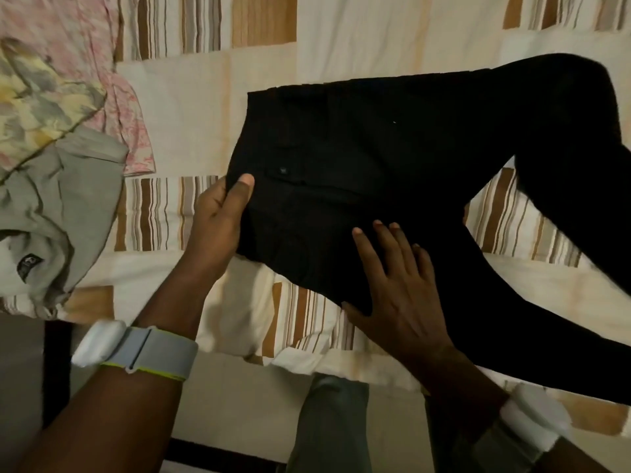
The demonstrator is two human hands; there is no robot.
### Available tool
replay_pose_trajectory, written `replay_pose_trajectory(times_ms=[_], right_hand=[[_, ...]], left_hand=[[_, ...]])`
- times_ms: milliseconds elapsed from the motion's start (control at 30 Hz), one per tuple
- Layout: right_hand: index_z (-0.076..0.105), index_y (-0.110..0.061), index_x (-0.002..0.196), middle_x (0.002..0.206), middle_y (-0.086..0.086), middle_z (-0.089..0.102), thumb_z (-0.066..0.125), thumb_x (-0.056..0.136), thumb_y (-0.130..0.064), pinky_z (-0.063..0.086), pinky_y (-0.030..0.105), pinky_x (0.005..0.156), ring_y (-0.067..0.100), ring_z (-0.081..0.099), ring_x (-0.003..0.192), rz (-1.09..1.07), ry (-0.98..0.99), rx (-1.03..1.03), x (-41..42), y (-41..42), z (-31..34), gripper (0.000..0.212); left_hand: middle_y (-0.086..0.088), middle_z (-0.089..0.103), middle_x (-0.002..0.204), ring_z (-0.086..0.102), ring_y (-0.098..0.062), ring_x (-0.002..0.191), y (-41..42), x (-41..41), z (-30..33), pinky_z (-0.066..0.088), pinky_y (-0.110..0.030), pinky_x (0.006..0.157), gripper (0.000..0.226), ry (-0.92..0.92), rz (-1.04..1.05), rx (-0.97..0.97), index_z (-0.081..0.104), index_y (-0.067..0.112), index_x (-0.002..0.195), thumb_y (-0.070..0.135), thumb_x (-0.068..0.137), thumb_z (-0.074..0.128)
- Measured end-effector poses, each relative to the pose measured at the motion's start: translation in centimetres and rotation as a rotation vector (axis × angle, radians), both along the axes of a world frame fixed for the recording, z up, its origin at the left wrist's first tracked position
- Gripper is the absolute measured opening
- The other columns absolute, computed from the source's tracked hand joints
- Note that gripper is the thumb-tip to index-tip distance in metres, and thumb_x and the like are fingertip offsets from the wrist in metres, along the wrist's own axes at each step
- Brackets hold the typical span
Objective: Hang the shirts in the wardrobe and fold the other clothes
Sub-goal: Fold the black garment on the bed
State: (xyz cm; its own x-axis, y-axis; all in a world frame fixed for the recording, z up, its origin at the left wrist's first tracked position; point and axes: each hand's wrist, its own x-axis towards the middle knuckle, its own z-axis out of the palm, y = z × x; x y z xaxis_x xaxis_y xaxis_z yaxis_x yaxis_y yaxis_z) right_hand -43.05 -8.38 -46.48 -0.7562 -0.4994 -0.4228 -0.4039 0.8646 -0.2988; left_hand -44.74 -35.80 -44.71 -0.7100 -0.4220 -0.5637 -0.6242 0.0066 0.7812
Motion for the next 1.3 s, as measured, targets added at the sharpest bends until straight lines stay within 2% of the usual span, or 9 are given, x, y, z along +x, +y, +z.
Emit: replay_pose_trajectory(times_ms=[133, 267, 400, 500, 667, 833, 1000, 1133, 1300], right_hand=[[0.021, -0.031, 0.162, 0.171, 0.002, 0.019, 0.035, 0.090, -0.077, 0.013, 0.044, 0.124, 0.023, 0.010, 0.159, 0.084, -0.091, -0.015, -1.9, 2.4, 0.1, 0.087], [0.038, -0.033, 0.157, 0.172, -0.006, 0.014, 0.026, 0.097, -0.075, 0.005, 0.035, 0.122, 0.012, -0.002, 0.159, 0.097, -0.144, -0.092, -3.2, 3.6, -0.1, 0.074], [0.024, -0.033, 0.162, 0.173, -0.004, -0.005, 0.020, 0.098, -0.074, 0.000, 0.041, 0.126, 0.014, -0.019, 0.158, 0.135, -0.160, -0.085, -1.9, 3.6, -1.5, 0.076], [0.014, -0.033, 0.165, 0.173, 0.002, -0.010, 0.021, 0.099, -0.073, 0.001, 0.048, 0.128, 0.021, -0.019, 0.158, 0.155, -0.095, -0.061, -0.8, 3.8, -3.1, 0.077], [0.017, -0.029, 0.165, 0.174, 0.007, -0.001, 0.033, 0.099, -0.067, 0.006, 0.051, 0.126, 0.028, -0.007, 0.160, 0.187, -0.006, -0.052, -0.3, 4.0, -4.3, 0.077], [0.038, -0.019, 0.158, 0.172, 0.010, 0.017, 0.043, 0.100, -0.055, 0.008, 0.045, 0.127, 0.028, 0.008, 0.160, 0.201, 0.042, -0.166, -0.7, 5.0, -3.9, 0.068], [0.059, -0.022, 0.144, 0.164, 0.010, 0.036, 0.060, 0.097, -0.035, 0.025, 0.040, 0.123, 0.025, 0.029, 0.152, -0.072, -0.005, -0.394, -1.8, 13.3, -0.6, 0.048], [0.069, -0.022, 0.126, 0.142, 0.005, 0.058, 0.060, 0.095, -0.031, 0.041, 0.041, 0.110, 0.023, 0.053, 0.131, -0.529, 0.210, -0.493, -2.7, 24.2, 2.8, 0.033], [0.064, -0.017, 0.129, 0.135, 0.013, 0.053, 0.061, 0.092, -0.032, 0.044, 0.052, 0.108, 0.029, 0.050, 0.129, -1.164, 0.303, -0.211, -4.2, 41.6, 2.1, 0.041]], left_hand=[[0.012, 0.070, 0.117, 0.066, -0.006, 0.112, 0.7, -0.2, 0.5, 0.052, -0.029, 0.096, 0.046, -0.114, -0.183, -0.074, 0.063, 0.035, 0.121, 0.071, 0.096, 0.050], [0.004, 0.072, 0.123, 0.069, -0.017, 0.110, -1.1, 1.5, 0.4, 0.058, -0.041, 0.096, 0.098, -0.409, -0.394, -0.176, 0.064, 0.023, 0.132, 0.079, 0.054, 0.081], [-0.001, 0.068, 0.116, 0.067, -0.023, 0.105, -1.6, 3.1, 0.0, 0.057, -0.042, 0.088, 0.068, -0.420, -0.367, -0.512, 0.059, 0.020, 0.124, 0.053, 0.072, 0.089], [-0.010, 0.051, 0.138, 0.052, -0.031, 0.129, 0.0, 3.3, 0.1, 0.050, -0.049, 0.103, 0.075, -0.209, -0.337, -0.713, 0.047, 0.020, 0.139, 0.035, 0.078, 0.087], [-0.010, 0.029, 0.165, 0.023, -0.027, 0.155, 8.8, 1.2, 0.0, 0.023, -0.057, 0.124, 0.066, 0.177, -0.637, -0.777, 0.041, 0.017, 0.154, 0.038, 0.095, 0.064], [-0.006, 0.010, 0.173, -0.003, -0.031, 0.160, 14.7, -0.4, -2.9, 0.002, -0.070, 0.122, 0.065, 0.013, -0.963, -0.919, 0.028, 0.028, 0.161, 0.054, 0.104, 0.043], [-0.010, 0.027, 0.166, 0.009, -0.032, 0.159, 21.5, -3.9, -1.6, 0.000, -0.066, 0.123, 0.054, -0.008, -0.613, -0.823, 0.049, 0.020, 0.145, 0.036, 0.096, 0.064], [-0.010, 0.021, 0.169, 0.008, -0.031, 0.159, 26.8, -6.2, -0.2, 0.003, -0.062, 0.125, 0.062, 0.189, -0.754, -0.801, 0.045, 0.018, 0.149, 0.026, 0.092, 0.069], [-0.010, 0.023, 0.169, 0.010, -0.031, 0.160, 37.9, -8.6, -1.0, 0.012, -0.065, 0.124, 0.063, 0.399, -1.041, -0.801, 0.046, 0.021, 0.148, 0.029, 0.090, 0.069]])
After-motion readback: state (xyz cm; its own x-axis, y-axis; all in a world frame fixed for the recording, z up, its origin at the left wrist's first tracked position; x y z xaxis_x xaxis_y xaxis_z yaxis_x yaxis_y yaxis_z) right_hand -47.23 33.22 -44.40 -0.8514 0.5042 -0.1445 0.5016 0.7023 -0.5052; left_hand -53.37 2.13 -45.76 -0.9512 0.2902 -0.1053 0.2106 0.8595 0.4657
